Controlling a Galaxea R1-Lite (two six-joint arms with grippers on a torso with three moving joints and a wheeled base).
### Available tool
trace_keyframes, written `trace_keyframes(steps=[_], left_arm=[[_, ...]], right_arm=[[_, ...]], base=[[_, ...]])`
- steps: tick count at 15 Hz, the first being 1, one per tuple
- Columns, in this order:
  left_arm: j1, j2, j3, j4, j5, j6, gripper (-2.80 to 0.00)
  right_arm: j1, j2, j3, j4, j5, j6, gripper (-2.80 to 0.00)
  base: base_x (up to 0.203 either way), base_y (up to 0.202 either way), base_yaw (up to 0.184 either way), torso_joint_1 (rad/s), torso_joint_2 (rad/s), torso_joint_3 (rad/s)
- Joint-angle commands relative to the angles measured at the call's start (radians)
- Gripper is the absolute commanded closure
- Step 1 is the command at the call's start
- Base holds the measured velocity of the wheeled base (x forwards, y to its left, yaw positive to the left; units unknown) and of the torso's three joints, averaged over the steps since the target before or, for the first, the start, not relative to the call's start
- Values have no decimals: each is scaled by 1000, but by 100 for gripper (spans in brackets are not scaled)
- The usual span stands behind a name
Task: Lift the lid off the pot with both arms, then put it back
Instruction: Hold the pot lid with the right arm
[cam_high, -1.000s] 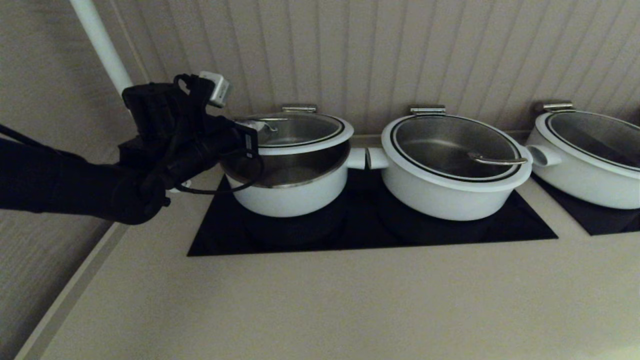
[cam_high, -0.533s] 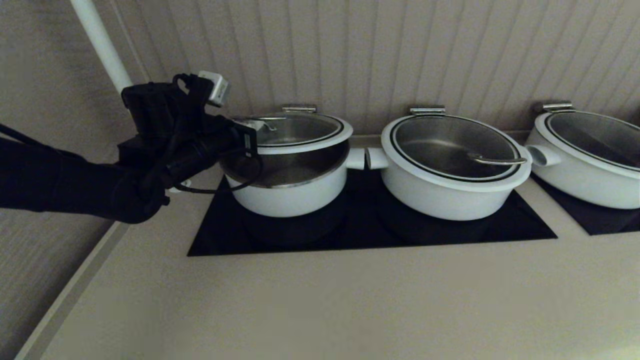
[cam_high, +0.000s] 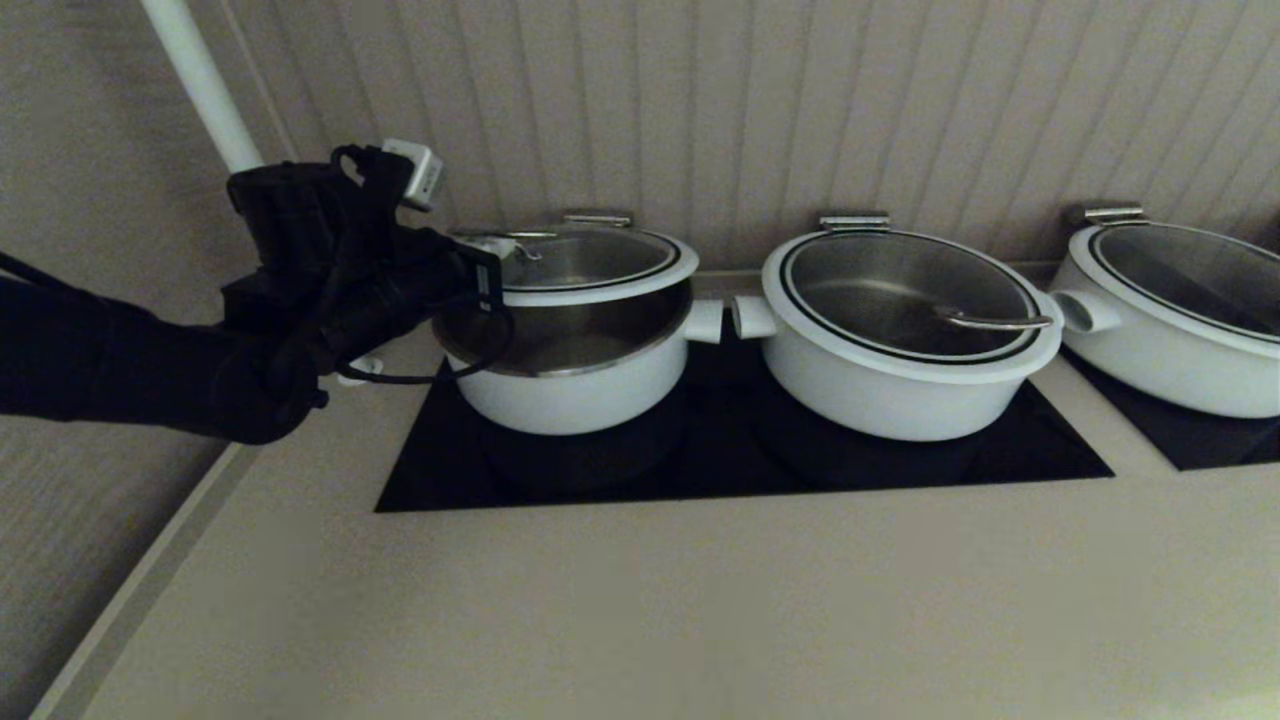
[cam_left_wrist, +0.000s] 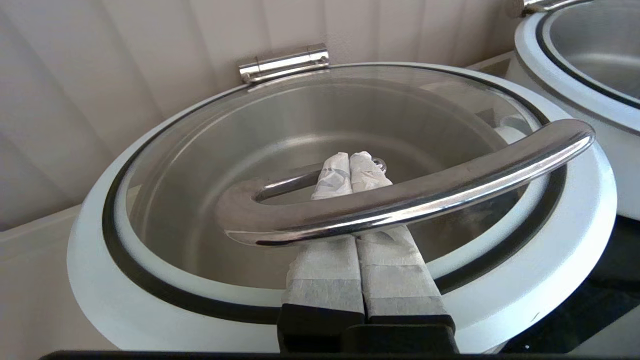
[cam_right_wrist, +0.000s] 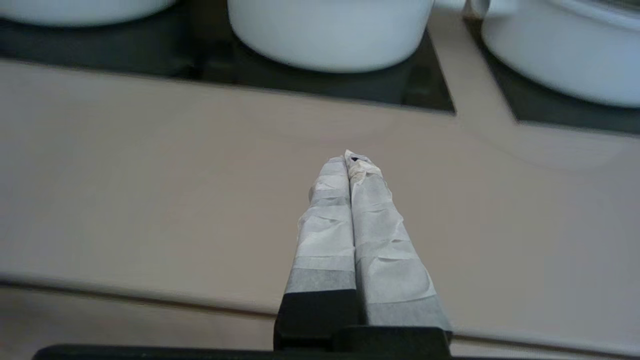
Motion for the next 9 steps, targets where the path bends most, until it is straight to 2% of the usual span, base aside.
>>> trace_keyframes(steps=[1, 6, 9], left_arm=[[0, 2, -1, -4, -1, 0, 0], [0, 6, -8, -4, -2, 0, 0], [0, 10, -15, -4, -2, -3, 0]], right_arm=[[1, 74, -35, -1, 4, 0, 0], [40, 297, -152, -17, 8, -13, 0], [88, 432, -163, -101, 26, -24, 0]], base=[[0, 0, 0, 0, 0, 0], [0, 0, 0, 0, 0, 0], [0, 0, 0, 0, 0, 0]])
